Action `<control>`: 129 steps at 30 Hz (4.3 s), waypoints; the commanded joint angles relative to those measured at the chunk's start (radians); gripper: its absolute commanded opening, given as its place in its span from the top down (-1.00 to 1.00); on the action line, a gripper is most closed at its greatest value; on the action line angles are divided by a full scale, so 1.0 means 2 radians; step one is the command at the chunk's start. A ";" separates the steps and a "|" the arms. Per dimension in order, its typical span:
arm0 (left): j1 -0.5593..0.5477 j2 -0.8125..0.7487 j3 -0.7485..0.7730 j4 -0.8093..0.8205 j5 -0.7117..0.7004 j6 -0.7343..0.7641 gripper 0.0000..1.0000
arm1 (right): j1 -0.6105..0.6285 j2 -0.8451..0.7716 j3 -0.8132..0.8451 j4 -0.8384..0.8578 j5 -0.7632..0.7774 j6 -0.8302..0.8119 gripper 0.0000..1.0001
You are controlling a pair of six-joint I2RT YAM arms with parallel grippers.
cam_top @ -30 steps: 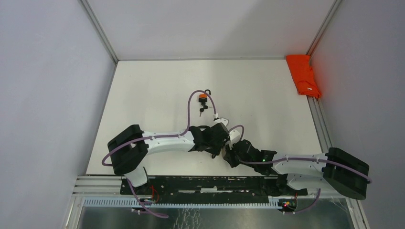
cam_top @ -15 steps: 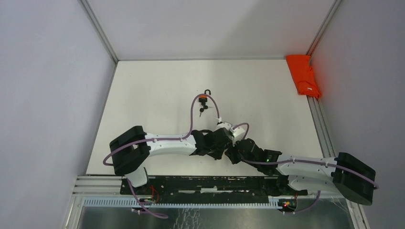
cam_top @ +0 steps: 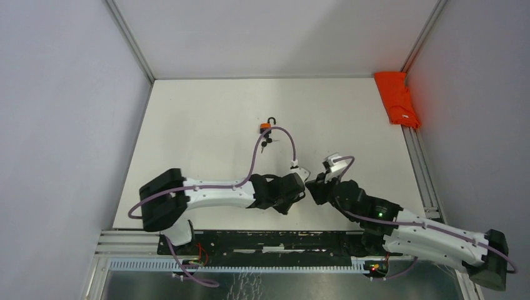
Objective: Unlock with the key
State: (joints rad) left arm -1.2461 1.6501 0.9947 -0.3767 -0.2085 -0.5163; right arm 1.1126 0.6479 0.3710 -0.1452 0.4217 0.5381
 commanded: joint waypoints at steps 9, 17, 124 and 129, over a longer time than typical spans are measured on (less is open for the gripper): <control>-0.004 -0.257 0.092 -0.098 0.173 0.228 0.96 | 0.003 -0.070 0.127 -0.062 -0.040 -0.104 0.59; -0.004 -0.273 0.180 -0.213 0.299 0.287 0.96 | 0.003 -0.089 0.151 0.043 -0.161 -0.156 0.65; -0.004 -0.352 0.182 -0.177 0.220 0.291 0.96 | 0.034 0.075 0.154 0.273 -0.476 -0.137 1.00; -0.004 -0.363 0.179 -0.160 0.193 0.284 0.96 | 0.055 0.084 0.154 0.266 -0.458 -0.144 1.00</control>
State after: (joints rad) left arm -1.2545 0.9371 1.3396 -0.9440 0.2634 0.1024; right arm 1.1732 0.7902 0.6662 0.3565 -0.4923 0.2394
